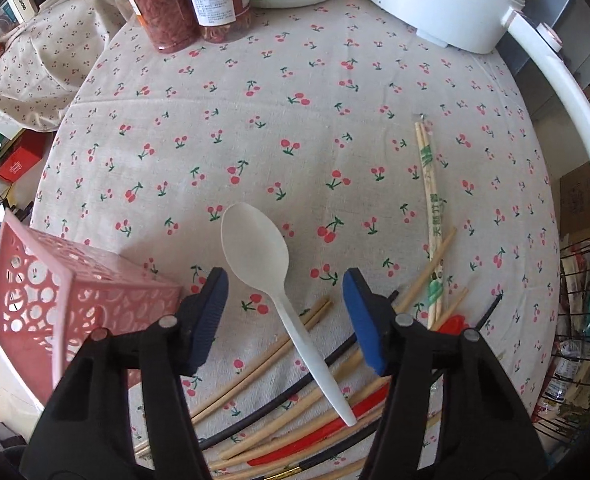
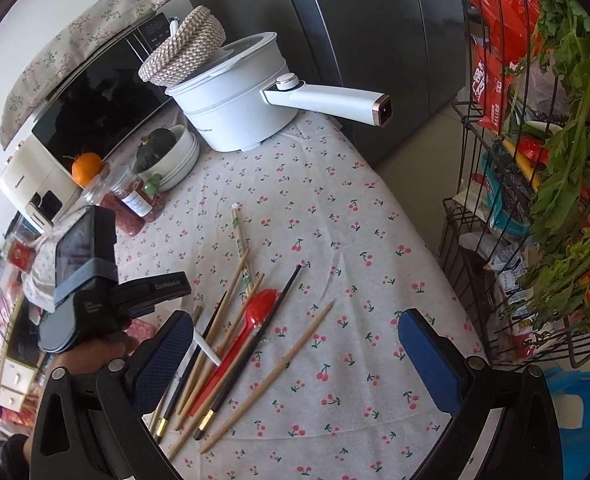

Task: Organize utensils
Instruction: 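Lower the left tool onto the white plastic spoon and close on it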

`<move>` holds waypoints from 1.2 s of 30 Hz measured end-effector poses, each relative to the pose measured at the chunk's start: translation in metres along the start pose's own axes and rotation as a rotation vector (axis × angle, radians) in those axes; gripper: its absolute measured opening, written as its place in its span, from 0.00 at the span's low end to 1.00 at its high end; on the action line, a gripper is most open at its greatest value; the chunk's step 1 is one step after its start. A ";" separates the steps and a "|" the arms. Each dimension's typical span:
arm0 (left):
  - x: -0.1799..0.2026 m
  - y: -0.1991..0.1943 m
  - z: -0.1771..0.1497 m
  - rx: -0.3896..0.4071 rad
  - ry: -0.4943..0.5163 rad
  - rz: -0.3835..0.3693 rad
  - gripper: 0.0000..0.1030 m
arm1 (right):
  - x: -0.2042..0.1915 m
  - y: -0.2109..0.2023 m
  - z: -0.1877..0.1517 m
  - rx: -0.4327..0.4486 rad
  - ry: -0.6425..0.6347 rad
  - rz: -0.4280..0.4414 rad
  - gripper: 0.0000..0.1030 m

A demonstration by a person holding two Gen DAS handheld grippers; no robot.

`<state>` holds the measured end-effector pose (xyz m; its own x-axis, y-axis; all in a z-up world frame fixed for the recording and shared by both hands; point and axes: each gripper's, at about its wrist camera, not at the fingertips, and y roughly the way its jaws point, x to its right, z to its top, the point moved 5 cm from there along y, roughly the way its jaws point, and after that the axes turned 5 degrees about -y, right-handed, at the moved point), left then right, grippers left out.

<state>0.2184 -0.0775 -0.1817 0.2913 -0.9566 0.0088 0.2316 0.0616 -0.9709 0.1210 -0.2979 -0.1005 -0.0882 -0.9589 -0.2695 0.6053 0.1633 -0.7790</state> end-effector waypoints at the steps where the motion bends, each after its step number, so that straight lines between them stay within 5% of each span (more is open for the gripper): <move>1: -0.001 0.005 0.000 -0.014 -0.012 -0.007 0.58 | 0.001 -0.001 0.000 0.002 0.005 0.005 1.00; 5: 0.000 0.018 -0.002 -0.035 -0.030 -0.021 0.49 | 0.000 -0.002 0.002 0.009 0.007 0.017 1.00; 12: 0.026 0.013 -0.011 -0.006 0.149 -0.069 0.10 | 0.002 0.005 0.000 -0.015 0.029 0.020 1.00; 17: 0.043 0.005 -0.026 -0.051 0.269 -0.145 0.10 | 0.005 0.007 -0.002 -0.021 0.032 0.006 1.00; 19: 0.046 -0.006 -0.027 -0.053 0.255 -0.163 0.21 | 0.007 0.009 -0.003 -0.028 0.037 0.000 1.00; 21: 0.042 -0.017 -0.018 -0.032 0.229 -0.179 0.49 | 0.009 0.011 -0.004 -0.037 0.043 -0.005 1.00; 23: 0.042 -0.025 -0.010 -0.012 0.232 -0.168 0.60 | 0.010 0.014 -0.005 -0.047 0.052 -0.004 1.00; 36: 0.082 0.005 0.017 0.023 0.387 -0.041 0.54 | 0.012 0.035 -0.004 -0.098 0.057 -0.020 1.00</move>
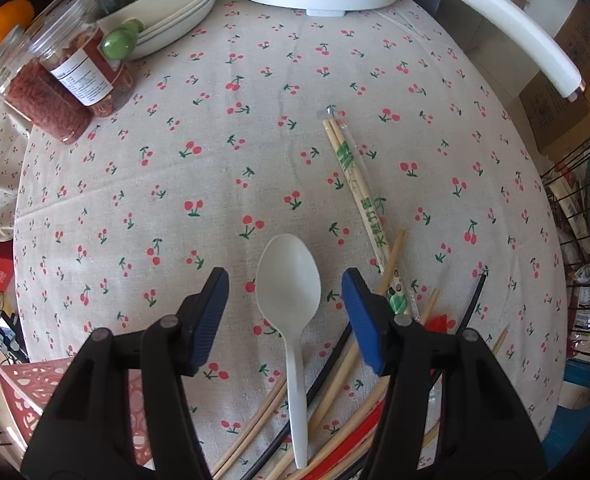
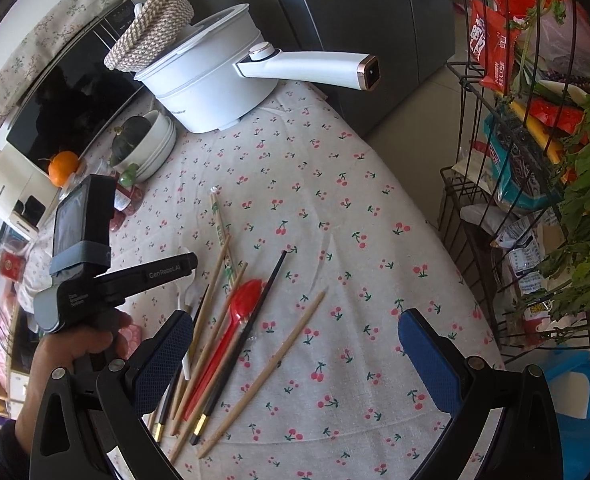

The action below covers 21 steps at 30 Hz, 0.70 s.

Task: Organize utensils
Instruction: 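Lower the left tool onto the white plastic spoon and close on it, then lift the white spoon with the left tool while the right tool grasps a wooden chopstick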

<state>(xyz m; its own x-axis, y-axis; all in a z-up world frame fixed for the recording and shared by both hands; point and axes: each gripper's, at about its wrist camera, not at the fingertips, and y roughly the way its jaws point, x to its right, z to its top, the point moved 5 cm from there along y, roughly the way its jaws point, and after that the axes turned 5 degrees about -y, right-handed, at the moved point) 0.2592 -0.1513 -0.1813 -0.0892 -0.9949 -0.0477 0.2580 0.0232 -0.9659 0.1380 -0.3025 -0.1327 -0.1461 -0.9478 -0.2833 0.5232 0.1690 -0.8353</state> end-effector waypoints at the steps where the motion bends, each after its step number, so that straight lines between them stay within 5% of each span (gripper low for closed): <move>1: -0.003 0.005 -0.007 -0.008 0.012 0.014 0.51 | 0.001 0.001 0.000 -0.001 0.001 -0.003 1.00; 3: -0.001 0.012 -0.006 -0.030 0.019 0.032 0.40 | 0.002 0.002 0.001 -0.004 0.003 -0.009 1.00; 8: -0.005 0.016 -0.001 -0.023 -0.013 0.006 0.36 | 0.003 0.007 0.001 -0.017 0.001 -0.019 1.00; 18: -0.056 -0.078 -0.045 0.196 -0.051 -0.186 0.36 | -0.007 0.034 -0.004 -0.097 -0.007 0.042 0.99; 21: -0.074 -0.110 -0.064 0.272 -0.050 -0.227 0.36 | -0.015 0.044 -0.006 -0.121 0.005 0.085 0.82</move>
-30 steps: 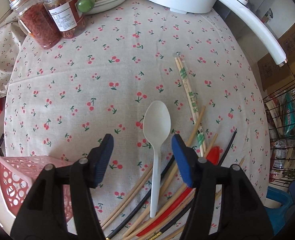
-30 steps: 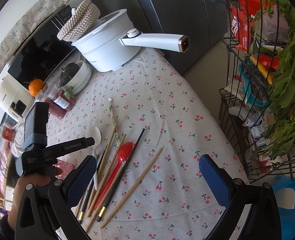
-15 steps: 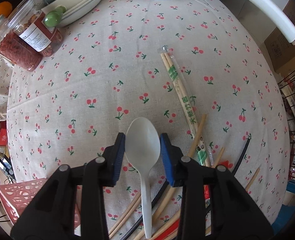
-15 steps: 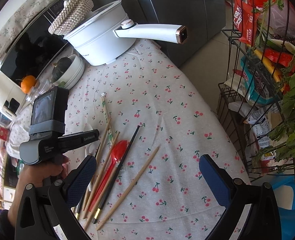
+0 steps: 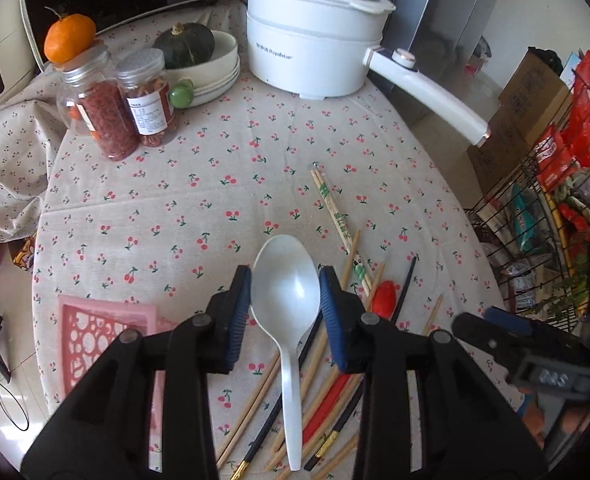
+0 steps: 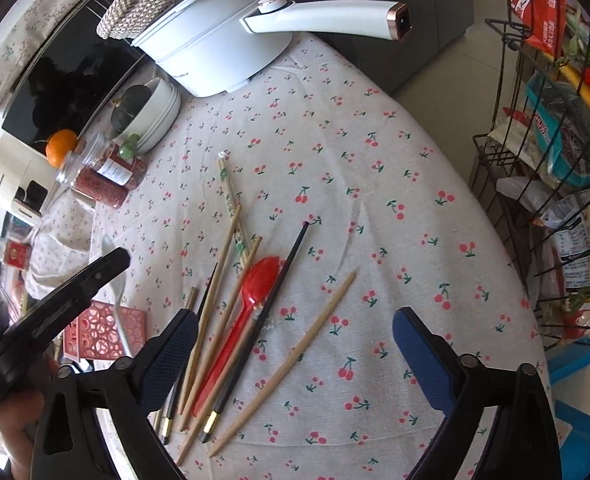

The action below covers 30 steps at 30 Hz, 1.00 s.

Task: Organize utensils
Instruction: 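Lift the white spoon with the left tool while the right tool grasps a wooden chopstick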

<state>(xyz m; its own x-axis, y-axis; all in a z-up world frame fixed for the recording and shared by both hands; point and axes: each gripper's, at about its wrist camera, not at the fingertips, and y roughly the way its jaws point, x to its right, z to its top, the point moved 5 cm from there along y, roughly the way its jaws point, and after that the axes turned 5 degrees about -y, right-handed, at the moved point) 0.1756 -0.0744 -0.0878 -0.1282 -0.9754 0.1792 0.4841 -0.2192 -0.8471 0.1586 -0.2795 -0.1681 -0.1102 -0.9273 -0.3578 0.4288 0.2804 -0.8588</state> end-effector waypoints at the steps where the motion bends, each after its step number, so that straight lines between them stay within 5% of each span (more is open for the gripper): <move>1: -0.004 -0.012 -0.004 0.022 0.004 -0.014 0.36 | -0.004 0.005 0.001 -0.013 -0.005 0.016 0.71; 6: -0.025 -0.046 -0.017 0.137 -0.007 -0.093 0.36 | -0.023 0.031 0.006 -0.074 -0.029 0.100 0.41; 10: -0.045 -0.047 -0.026 0.197 -0.043 -0.115 0.36 | -0.028 0.048 0.017 -0.072 -0.005 0.104 0.29; 18: -0.067 -0.056 -0.016 0.225 -0.112 -0.173 0.36 | -0.045 0.065 0.048 -0.015 0.019 0.135 0.20; 23: -0.070 -0.062 -0.014 0.245 -0.108 -0.173 0.36 | -0.069 0.089 0.046 -0.085 0.013 0.144 0.14; 27: -0.073 -0.062 -0.015 0.240 -0.114 -0.176 0.36 | -0.076 0.101 0.040 -0.106 -0.035 -0.024 0.13; 30: -0.074 -0.063 -0.016 0.240 -0.116 -0.177 0.36 | -0.078 0.108 0.039 -0.113 -0.045 -0.068 0.13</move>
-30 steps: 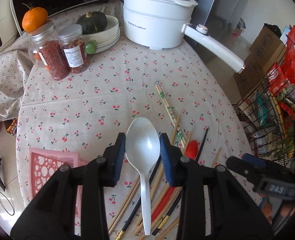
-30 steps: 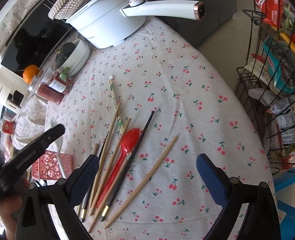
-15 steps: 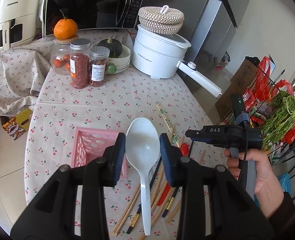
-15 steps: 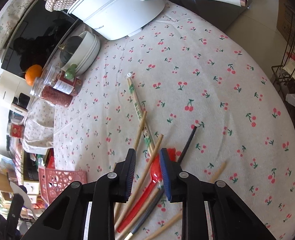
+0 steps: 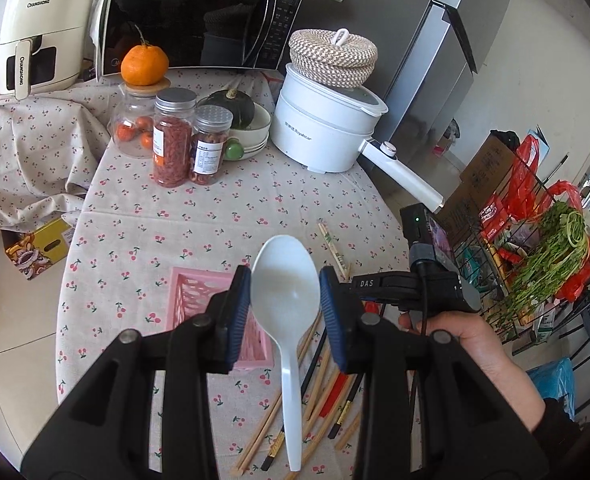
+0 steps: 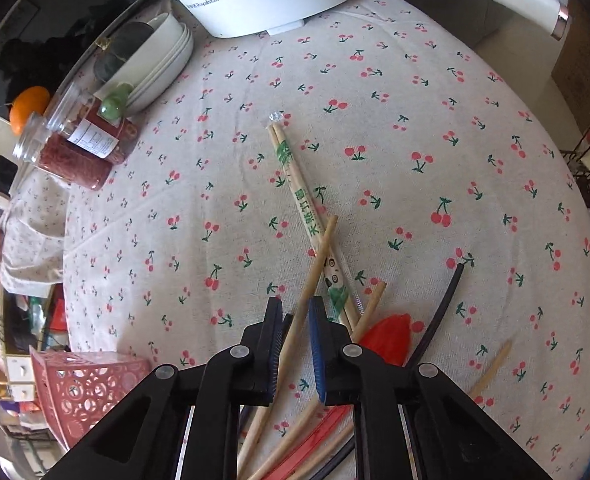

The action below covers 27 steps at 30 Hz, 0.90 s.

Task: Organize utensils
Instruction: 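Lift the white spoon with the left tool while the right tool grasps a wooden chopstick, then lower the spoon into the pink holder with the left tool while the right carries the chopstick over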

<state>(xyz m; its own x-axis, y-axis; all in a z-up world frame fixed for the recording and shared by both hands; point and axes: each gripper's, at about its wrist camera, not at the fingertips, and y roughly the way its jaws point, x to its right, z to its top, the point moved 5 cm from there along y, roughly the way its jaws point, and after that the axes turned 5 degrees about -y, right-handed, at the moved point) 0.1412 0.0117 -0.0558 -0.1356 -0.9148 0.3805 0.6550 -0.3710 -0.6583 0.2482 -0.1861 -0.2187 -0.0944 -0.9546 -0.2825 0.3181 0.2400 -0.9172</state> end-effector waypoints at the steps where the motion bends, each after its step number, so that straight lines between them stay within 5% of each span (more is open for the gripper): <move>1: 0.000 0.000 0.000 0.001 -0.001 0.000 0.36 | -0.001 0.003 0.000 -0.005 0.003 -0.002 0.13; 8: -0.003 -0.013 0.007 0.061 -0.019 -0.009 0.36 | -0.001 0.007 0.003 0.043 0.001 -0.029 0.10; 14: -0.008 -0.041 0.030 0.272 -0.018 0.002 0.36 | 0.010 -0.003 0.004 0.092 0.043 0.061 0.09; 20: -0.025 -0.041 0.050 0.473 -0.017 0.098 0.36 | 0.002 -0.051 -0.001 0.200 0.006 0.125 0.07; 27: -0.051 -0.007 0.045 0.499 -0.091 0.204 0.36 | -0.016 -0.102 -0.020 0.311 -0.086 0.155 0.07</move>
<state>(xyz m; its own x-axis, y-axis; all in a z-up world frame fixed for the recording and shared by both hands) 0.1772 0.0680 -0.0410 0.0811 -0.9345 0.3465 0.9375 -0.0465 -0.3449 0.1987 -0.1919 -0.1262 0.0533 -0.9256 -0.3747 0.5956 0.3306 -0.7321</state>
